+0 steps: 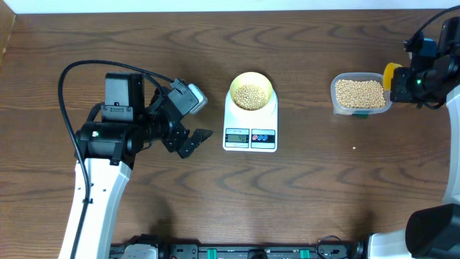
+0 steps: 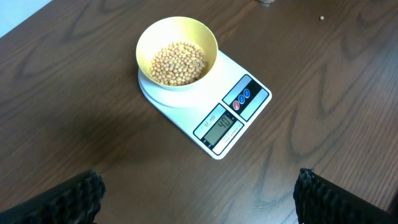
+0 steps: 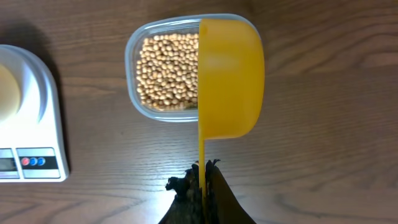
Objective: Scoop item into bowl and weigh 50g on scale
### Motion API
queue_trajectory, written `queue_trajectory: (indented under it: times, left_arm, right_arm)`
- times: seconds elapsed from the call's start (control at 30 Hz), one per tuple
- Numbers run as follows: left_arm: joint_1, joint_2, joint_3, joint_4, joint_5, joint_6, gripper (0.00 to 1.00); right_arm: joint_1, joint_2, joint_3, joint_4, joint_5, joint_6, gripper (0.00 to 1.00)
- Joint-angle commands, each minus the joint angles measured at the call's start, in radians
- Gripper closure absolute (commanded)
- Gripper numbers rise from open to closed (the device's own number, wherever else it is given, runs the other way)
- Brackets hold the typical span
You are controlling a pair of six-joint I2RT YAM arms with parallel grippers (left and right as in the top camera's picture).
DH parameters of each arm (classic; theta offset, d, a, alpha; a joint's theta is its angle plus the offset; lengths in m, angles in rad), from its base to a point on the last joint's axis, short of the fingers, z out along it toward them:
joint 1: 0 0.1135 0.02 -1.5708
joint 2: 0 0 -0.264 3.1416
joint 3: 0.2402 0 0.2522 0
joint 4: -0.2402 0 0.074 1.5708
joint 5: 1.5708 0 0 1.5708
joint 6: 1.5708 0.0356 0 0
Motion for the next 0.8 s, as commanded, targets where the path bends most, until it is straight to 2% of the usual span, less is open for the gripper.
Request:
queue_trajectory:
  times: [0.0, 0.33, 0.77]
  left_arm:
    - [0.004, 0.0, 0.015, 0.0, 0.009, -0.012, 0.01]
    - [0.004, 0.0, 0.015, 0.0, 0.009, -0.012, 0.01]
    - [0.004, 0.0, 0.015, 0.0, 0.009, -0.012, 0.01]
  right_arm:
    - [0.0, -0.021, 0.025, -0.005, 0.032, -0.028, 0.99]
    - [0.0, -0.021, 0.025, 0.008, 0.117, -0.037, 0.99]
    - [0.0, -0.021, 0.023, 0.05, 0.11, -0.091, 0.99]
